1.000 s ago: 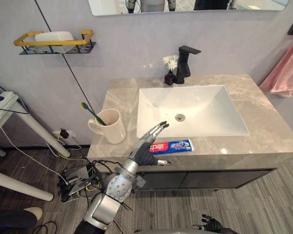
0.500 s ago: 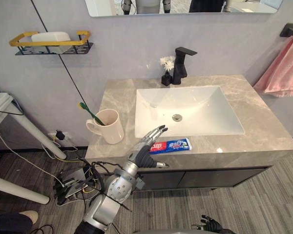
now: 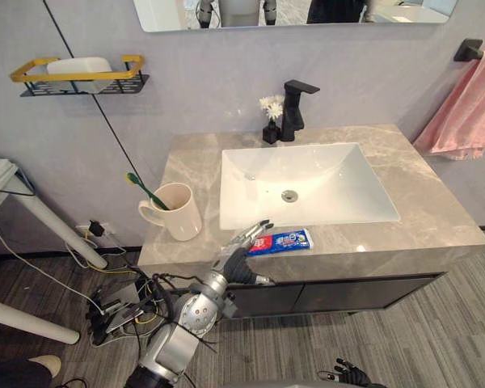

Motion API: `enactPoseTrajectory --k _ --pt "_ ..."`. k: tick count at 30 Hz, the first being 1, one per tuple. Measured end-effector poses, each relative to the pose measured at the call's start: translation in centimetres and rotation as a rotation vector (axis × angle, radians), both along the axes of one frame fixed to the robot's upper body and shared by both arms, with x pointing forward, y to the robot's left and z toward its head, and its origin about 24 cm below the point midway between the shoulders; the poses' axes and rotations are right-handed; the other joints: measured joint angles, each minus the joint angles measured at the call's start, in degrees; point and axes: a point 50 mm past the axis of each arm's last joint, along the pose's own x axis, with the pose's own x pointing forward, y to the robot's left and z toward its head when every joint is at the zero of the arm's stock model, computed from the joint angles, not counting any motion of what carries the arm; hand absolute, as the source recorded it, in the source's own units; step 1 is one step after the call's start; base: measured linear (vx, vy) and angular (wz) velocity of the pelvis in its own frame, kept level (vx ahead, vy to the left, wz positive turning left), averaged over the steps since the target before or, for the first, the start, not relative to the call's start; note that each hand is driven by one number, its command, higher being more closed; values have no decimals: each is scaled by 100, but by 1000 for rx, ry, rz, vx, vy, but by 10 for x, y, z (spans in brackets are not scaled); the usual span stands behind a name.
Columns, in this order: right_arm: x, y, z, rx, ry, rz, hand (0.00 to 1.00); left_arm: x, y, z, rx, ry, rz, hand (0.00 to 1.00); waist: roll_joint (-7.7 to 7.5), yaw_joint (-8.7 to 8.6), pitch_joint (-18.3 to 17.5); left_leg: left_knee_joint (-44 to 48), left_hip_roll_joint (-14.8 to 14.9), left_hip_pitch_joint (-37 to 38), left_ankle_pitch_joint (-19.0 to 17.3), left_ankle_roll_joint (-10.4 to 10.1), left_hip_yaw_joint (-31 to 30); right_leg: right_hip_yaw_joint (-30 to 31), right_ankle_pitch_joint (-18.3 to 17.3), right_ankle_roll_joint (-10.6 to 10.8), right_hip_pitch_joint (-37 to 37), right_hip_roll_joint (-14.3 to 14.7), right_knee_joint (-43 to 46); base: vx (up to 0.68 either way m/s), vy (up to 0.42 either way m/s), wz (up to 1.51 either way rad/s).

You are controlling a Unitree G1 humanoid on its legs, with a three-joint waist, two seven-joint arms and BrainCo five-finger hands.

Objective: Organize washtable

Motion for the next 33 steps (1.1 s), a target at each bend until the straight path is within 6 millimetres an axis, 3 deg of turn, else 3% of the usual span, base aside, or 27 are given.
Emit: enactPoseTrajectory --k 21,33 --pt "1 4 1 81 -44 -121 0 1 -1 0 13 15 -26 0 -10 -80 2 -3 5 20 0 0 90 106 39 26 -26 9 -22 -21 -9 -2" --pt "8 14 3 131 -95 -153 0 11 9 1 64 -41 64 0 -89 -141 1 -3 17 -35 -1 -1 328 355 145 28 -208 21 -26 -36 -17 -11"
